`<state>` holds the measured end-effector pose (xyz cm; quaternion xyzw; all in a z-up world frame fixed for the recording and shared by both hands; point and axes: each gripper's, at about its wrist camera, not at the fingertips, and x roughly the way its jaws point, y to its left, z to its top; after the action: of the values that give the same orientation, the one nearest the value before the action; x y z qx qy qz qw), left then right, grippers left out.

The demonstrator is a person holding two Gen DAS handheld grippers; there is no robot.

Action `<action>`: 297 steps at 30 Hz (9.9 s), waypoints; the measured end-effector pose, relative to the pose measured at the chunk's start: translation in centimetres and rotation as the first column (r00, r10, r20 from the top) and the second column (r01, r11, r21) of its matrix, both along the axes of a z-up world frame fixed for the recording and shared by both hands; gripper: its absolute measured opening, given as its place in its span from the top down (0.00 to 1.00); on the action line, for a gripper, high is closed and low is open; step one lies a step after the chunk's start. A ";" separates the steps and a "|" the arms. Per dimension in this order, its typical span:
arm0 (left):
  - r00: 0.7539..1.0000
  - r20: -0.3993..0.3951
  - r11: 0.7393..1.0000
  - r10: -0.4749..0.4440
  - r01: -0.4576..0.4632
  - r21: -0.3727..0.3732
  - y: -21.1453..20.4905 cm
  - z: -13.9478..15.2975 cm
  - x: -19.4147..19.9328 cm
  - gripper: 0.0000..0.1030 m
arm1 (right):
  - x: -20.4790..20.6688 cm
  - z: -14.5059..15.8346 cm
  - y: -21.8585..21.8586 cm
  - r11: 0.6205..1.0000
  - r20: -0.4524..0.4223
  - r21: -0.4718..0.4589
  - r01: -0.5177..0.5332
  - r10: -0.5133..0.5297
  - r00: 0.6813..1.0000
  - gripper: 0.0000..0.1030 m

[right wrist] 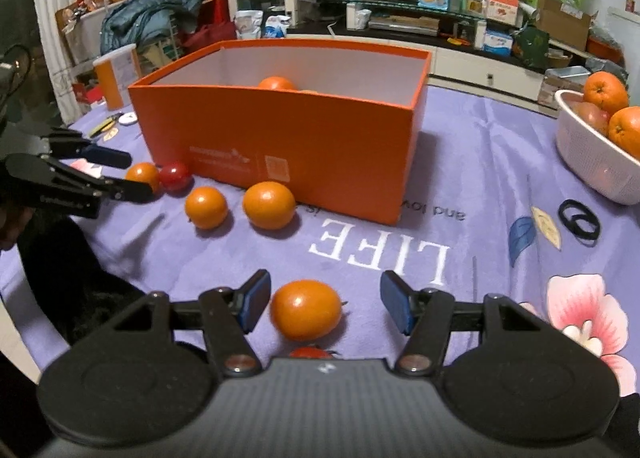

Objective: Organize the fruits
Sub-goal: 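Move both grippers back toward the remaining tangerines on the table, then close the left gripper on a tangerine while the right gripper grasps another tangerine, then carry the tangerines in both grippers over the box and hold them there, then open both grippers to drop the two tangerines into the box, then move both grippers back from the box toward the fruit on the cloth, then close the right gripper on a red cherry tomato while the left gripper grasps a tangerine, then carry the tangerine with the left gripper while the right gripper carries the tomato over the box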

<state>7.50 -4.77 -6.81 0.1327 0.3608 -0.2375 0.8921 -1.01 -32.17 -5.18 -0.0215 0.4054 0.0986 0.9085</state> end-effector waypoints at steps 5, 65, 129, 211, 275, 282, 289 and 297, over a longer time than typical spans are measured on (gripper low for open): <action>1.000 -0.012 1.000 -0.009 0.009 0.002 -0.3 -0.2 0.1 0.61 | 0.2 -0.4 0.8 1.000 -0.012 -0.018 -0.026 0.025 1.000 0.40; 0.961 0.171 0.945 0.217 -0.163 -0.283 2.0 11.8 1.9 0.92 | 5.5 12.1 2.0 0.995 0.333 0.095 0.037 -0.066 0.941 0.64; 0.954 0.074 0.956 0.292 -0.292 -0.019 -7.1 3.9 9.5 0.92 | 14.8 3.1 6.5 0.990 0.080 -0.031 0.139 -0.136 0.988 0.64; 0.980 0.074 0.974 0.184 -0.171 -0.148 -1.2 4.8 -2.5 0.46 | -2.9 5.2 -1.9 0.993 0.144 0.029 0.118 -0.121 0.982 0.38; 0.918 -0.030 0.918 -0.395 0.392 -0.057 -16.8 -2.3 -5.2 0.95 | -2.2 1.6 -4.6 0.968 -0.051 -0.046 0.247 -0.250 0.967 0.71; 0.943 0.022 0.940 -0.331 0.332 -0.079 -15.8 -0.2 -5.6 0.96 | -2.1 2.2 -4.4 0.966 -0.023 -0.043 0.254 -0.255 0.967 0.71; 0.992 0.086 0.992 -0.090 0.097 -0.082 -13.0 4.1 -4.2 0.96 | -1.5 3.9 -3.3 0.961 0.043 -0.056 0.272 -0.270 0.962 0.71; 0.983 0.149 0.989 0.107 -0.091 -0.114 -9.4 8.5 0.9 0.96 | 2.3 9.4 -1.4 0.960 0.178 0.005 0.279 -0.275 0.945 0.71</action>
<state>8.38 -14.15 1.68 0.0849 0.2834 -0.2007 0.9339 1.27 -33.60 4.20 0.0177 0.3233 -0.0363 0.9454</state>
